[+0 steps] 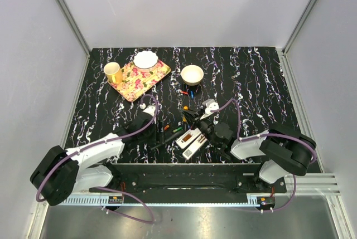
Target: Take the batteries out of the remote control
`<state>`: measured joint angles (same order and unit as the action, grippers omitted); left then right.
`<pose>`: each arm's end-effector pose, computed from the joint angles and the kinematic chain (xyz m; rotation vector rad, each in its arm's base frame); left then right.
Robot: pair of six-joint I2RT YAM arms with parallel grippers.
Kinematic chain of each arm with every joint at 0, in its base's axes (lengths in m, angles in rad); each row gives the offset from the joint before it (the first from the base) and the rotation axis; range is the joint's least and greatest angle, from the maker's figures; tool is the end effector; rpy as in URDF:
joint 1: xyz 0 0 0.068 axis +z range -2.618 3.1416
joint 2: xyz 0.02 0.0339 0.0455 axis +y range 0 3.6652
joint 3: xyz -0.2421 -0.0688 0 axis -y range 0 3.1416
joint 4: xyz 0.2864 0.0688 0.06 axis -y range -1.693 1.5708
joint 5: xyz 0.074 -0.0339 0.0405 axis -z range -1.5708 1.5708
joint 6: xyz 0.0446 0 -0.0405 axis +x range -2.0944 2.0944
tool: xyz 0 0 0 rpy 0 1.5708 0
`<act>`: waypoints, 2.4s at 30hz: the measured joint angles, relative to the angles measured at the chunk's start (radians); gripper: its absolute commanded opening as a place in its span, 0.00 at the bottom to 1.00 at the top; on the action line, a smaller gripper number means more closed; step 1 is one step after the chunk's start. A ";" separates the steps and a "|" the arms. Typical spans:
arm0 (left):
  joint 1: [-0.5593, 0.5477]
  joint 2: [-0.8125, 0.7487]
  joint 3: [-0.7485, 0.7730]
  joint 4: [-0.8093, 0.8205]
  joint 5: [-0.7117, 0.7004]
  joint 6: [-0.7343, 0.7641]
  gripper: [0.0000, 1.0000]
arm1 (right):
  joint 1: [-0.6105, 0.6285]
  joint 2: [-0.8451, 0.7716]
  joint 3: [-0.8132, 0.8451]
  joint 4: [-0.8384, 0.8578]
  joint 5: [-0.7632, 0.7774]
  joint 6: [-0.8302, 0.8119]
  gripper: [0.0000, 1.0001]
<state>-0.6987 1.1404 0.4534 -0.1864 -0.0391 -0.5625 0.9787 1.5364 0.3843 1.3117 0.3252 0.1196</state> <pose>0.1961 -0.1624 0.1074 0.1531 2.5063 -0.4986 0.1780 0.2391 0.1367 -0.3447 1.4128 0.6751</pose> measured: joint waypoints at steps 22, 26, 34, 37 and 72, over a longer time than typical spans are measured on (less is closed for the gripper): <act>-0.100 0.038 -0.079 0.205 0.245 -0.095 0.59 | 0.000 0.000 -0.006 0.000 0.027 0.020 0.00; -0.127 0.102 -0.043 0.236 0.245 -0.101 0.59 | 0.000 0.000 -0.008 0.000 0.032 0.020 0.00; -0.135 0.028 -0.018 0.182 0.187 -0.087 0.75 | 0.000 0.000 -0.008 0.000 0.019 0.026 0.00; -0.135 -0.087 0.004 0.181 0.171 -0.053 0.81 | -0.001 -0.013 -0.012 -0.001 -0.034 0.050 0.00; -0.084 -0.246 0.201 0.079 0.319 0.150 0.00 | -0.357 -0.532 0.055 -0.385 -0.719 0.429 0.87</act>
<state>-0.7830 0.8948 0.6548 -0.1078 0.2794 -0.4122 0.6212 1.0046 0.4389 0.9264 -0.3939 0.5488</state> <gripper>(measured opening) 0.271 0.938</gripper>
